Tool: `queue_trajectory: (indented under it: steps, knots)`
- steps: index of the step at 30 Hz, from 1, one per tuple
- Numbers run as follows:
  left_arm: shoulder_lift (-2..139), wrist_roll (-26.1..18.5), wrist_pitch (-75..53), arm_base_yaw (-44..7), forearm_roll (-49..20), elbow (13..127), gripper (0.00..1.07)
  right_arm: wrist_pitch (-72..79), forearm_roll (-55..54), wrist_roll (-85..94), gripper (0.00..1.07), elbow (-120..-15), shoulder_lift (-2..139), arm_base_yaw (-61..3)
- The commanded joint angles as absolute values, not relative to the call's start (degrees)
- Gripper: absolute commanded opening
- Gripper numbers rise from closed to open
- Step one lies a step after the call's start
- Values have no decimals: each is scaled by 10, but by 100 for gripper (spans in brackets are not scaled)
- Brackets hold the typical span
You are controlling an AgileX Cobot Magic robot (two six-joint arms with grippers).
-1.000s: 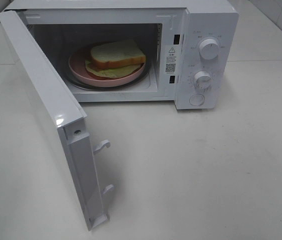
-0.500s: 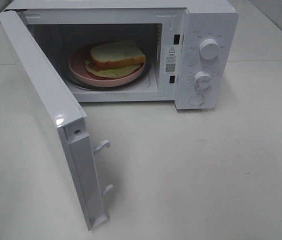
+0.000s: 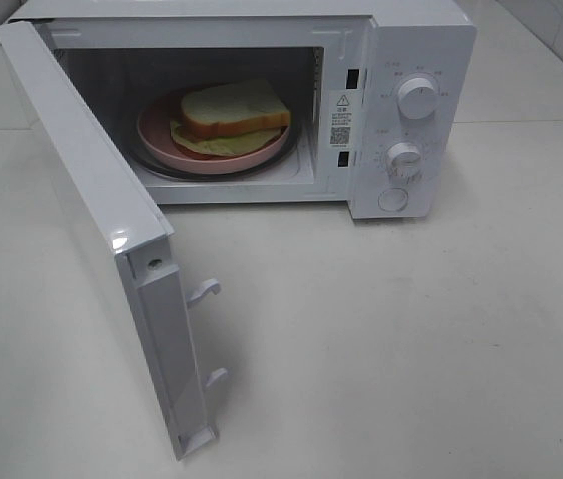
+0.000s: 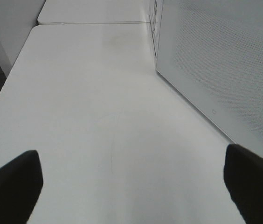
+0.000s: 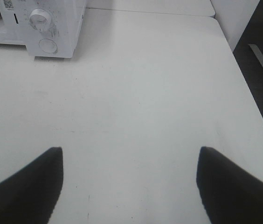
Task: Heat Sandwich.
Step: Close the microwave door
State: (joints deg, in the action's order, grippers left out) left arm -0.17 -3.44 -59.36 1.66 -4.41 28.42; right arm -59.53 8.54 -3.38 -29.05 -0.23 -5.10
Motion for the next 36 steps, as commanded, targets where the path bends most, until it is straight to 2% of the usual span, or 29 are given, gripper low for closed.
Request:
queue_trajectory:
  steps: [1, 36]
  knots:
    - [-17, -36, -590, 18, -49, 282, 101, -593, 85, -38, 76, -288, -17, -45]
    - [-5, -36, -581, 18, -53, 297, 101, -593, 85, -38, 76, -288, -17, -45]
